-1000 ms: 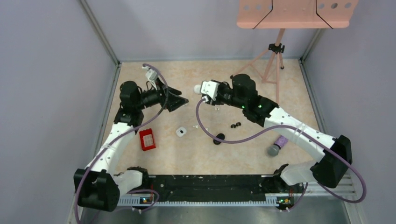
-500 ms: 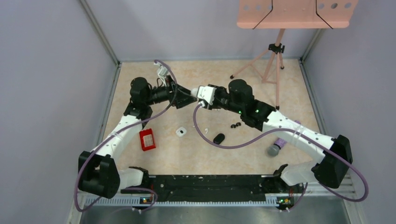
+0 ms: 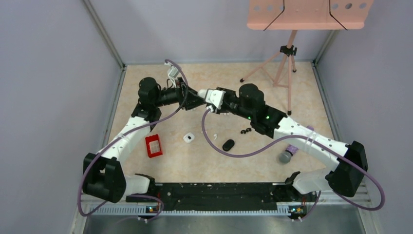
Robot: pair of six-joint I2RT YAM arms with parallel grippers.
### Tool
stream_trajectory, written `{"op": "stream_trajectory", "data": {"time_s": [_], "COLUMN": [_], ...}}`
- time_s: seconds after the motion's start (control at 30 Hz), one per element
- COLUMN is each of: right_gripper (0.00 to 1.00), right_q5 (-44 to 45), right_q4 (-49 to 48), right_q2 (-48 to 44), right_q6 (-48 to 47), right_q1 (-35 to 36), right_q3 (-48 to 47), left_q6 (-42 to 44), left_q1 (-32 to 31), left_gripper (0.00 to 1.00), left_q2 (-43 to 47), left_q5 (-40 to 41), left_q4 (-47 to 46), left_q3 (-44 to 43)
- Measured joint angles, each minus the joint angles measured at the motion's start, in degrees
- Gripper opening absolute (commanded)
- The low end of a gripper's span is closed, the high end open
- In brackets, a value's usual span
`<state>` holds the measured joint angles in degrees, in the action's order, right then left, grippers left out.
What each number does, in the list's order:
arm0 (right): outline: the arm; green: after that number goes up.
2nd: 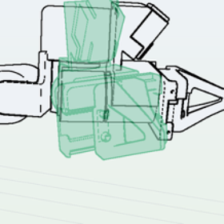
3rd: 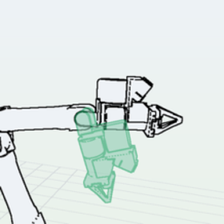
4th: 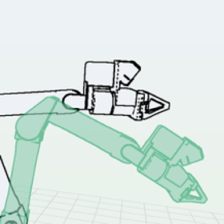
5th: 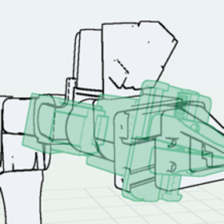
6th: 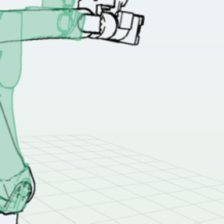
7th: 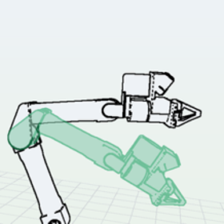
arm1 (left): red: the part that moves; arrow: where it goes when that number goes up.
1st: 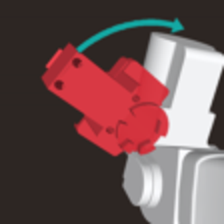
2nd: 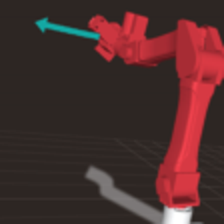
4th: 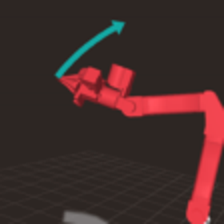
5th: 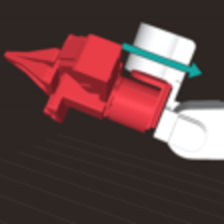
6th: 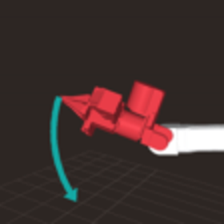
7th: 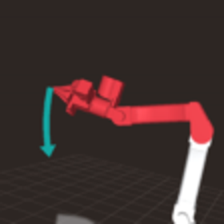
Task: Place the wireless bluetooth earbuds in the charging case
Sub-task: Pick up the charging case at the center of the board.
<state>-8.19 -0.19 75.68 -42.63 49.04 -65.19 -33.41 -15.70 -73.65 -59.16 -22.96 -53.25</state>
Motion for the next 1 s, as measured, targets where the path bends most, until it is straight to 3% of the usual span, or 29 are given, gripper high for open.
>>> {"op": "stream_trajectory", "data": {"time_s": [0.13,0.3,0.63,0.83,0.97,1.0], "right_gripper": [0.25,0.25,0.25,0.26,0.64,0.71], "right_q5": [0.2,0.5,1.0,1.5,2.1,2.1], "right_q4": [-0.7,-0.9,-1.6,-2.0,-2.1,-1.9], "right_q2": [0.0,-0.1,-0.2,-0.2,-0.2,-0.2], "right_q6": [0.0,-0.1,-0.2,-0.3,-0.7,-0.4], "right_q1": [0.0,0.3,0.6,0.7,0.7,0.7], "right_q3": [0.1,0.8,1.0,1.0,1.0,1.0], "left_q6": [0.0,-0.5,-1.3,-1.7,-2.7,-2.6], "left_q1": [0.0,0.0,0.0,0.0,-0.1,-0.1], "left_gripper": [0.43,0.48,0.45,0.24,0.02,0.0], "left_q2": [-0.4,-1.4,-2.8,-2.9,-3.7,-3.8], "left_q5": [0.0,0.0,-0.5,-1.2,-1.6,-1.7], "left_q4": [-0.3,-0.7,-1.4,-1.9,-2.4,-2.5], "left_q3": [0.0,0.0,-1.2,-1.5,-2.0,-2.0]}}
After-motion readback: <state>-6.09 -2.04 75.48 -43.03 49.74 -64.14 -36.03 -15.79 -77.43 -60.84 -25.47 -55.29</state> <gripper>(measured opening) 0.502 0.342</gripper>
